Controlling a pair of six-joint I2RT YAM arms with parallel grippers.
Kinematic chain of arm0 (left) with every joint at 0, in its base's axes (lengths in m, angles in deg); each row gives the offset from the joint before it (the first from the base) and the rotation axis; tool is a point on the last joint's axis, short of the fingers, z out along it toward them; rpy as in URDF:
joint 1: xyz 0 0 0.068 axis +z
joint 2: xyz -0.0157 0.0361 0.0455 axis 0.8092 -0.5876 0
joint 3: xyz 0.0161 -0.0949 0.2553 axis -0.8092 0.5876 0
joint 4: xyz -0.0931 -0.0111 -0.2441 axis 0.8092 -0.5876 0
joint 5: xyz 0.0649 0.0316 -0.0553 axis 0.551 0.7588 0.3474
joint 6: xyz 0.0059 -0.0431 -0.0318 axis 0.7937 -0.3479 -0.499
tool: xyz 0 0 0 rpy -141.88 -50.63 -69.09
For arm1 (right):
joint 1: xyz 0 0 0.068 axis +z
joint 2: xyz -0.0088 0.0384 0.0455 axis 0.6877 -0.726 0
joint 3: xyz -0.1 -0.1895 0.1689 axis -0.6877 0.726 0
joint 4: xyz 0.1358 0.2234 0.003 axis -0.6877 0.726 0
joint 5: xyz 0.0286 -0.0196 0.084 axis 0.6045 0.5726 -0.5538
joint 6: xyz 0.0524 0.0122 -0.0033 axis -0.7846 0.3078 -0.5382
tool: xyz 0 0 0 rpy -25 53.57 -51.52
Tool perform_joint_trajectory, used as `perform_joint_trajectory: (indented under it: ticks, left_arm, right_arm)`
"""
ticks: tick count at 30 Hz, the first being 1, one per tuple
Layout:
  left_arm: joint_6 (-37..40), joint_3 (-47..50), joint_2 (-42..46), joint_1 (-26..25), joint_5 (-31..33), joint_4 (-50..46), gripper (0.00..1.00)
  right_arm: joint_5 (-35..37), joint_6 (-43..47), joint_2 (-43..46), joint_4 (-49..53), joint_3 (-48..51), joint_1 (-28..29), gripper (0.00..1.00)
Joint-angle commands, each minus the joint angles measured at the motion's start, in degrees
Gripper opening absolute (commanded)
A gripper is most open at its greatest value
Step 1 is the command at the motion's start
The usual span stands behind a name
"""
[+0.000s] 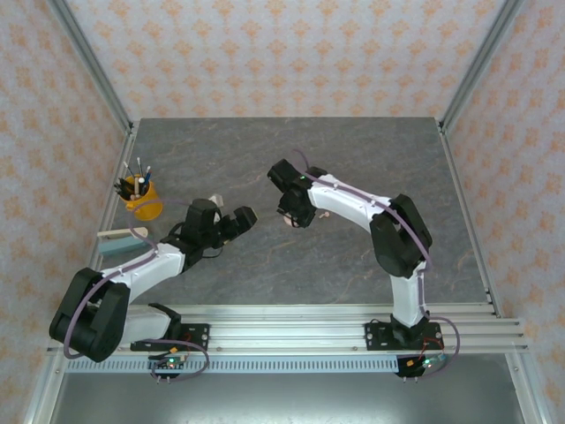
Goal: Insert wireless bluetooth earbuds into charging case
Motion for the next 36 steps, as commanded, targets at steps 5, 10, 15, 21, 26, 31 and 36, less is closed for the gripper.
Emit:
perform_joint_trajectory:
  ticks: [5, 10, 15, 21, 26, 31, 36]
  left_arm:
    - [2.3, 2.2, -6.8, -4.5, -0.3, 19.6, 0.95]
    - [2.6, 2.0, -11.4, -6.4, 0.6, 27.0, 0.88]
    - [1.9, 1.2, -15.1, -6.8, 1.0, 32.2, 0.75]
    - [-0.3, -0.1, -19.9, -7.3, 1.2, 38.8, 0.67]
    - [-2.0, -1.5, -22.6, -7.6, 1.5, 42.4, 0.66]
    - [-2.1, -3.6, -23.9, -8.1, 1.7, 42.5, 0.66]
    - [-2.5, -5.5, -26.0, -8.5, 1.8, 43.2, 0.66]
  right_arm:
    - [-3.3, -5.3, 0.5, -4.0, -1.2, -2.3, 0.39]
    - [-5.4, -6.9, 0.0, -6.0, -1.5, -3.2, 0.39]
    - [-7.2, -8.3, -0.4, -7.7, -1.2, -3.7, 0.39]
    - [-8.3, -9.0, -0.5, -8.3, -1.6, -4.0, 0.38]
    - [-8.7, -9.3, -0.4, -8.6, -1.5, -4.1, 0.38]
    - [-9.1, -9.3, -0.5, -8.9, -1.4, -4.1, 0.37]
    - [-10.2, -9.6, -0.5, -9.8, -1.4, -4.1, 0.37]
